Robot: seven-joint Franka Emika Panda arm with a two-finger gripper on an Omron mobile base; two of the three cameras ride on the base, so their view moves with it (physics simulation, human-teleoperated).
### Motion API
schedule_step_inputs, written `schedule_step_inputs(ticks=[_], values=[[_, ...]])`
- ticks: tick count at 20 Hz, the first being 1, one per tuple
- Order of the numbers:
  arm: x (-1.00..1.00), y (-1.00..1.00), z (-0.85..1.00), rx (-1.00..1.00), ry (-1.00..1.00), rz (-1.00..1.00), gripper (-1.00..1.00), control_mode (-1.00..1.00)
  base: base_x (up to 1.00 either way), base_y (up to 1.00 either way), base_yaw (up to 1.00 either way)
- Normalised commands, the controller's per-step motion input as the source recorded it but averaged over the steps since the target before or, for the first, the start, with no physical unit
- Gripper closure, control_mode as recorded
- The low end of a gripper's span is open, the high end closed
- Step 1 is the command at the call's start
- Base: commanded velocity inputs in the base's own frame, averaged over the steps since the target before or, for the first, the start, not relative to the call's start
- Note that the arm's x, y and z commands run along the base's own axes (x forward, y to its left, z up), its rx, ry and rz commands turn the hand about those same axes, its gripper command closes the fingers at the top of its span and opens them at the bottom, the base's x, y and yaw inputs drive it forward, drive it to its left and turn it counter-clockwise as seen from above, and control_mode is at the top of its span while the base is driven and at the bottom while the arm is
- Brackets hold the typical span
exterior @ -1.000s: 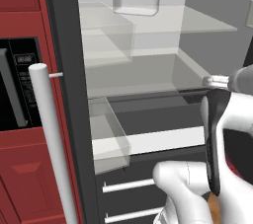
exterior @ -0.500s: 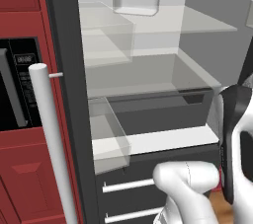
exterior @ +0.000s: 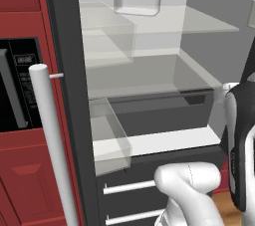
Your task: Take the fish out of the fridge, briefly rinse it in the sink, and place it on the tray next to the sink.
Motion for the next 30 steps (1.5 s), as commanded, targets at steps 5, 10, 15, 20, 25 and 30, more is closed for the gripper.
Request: schedule_step_inputs(ticks=[5,10,15,20,25,30], values=[[-0.16,0.03,0.01,0.02,-0.05,0.00,1.00,-1.00,0.00,0.00,0.00],[-0.17,0.00,-0.02,0.00,0.00,0.01,1.00,1.00,-0.80,0.00,0.20],[0.00,0.00,0.00,0.00,0.00,0.00,1.00,1.00,-0.95,0.00,0.61],[0.00,0.00,0.00,0.00,0.00,0.00,1.00,1.00,-0.37,0.00,0.87],[0.00,0.00,0.00,0.00,0.00,0.00,1.00,1.00,-0.10,0.00,0.94],[0.00,0.00,0.00,0.00,0.00,0.00,1.00,1.00,-0.07,0.00,0.91]])
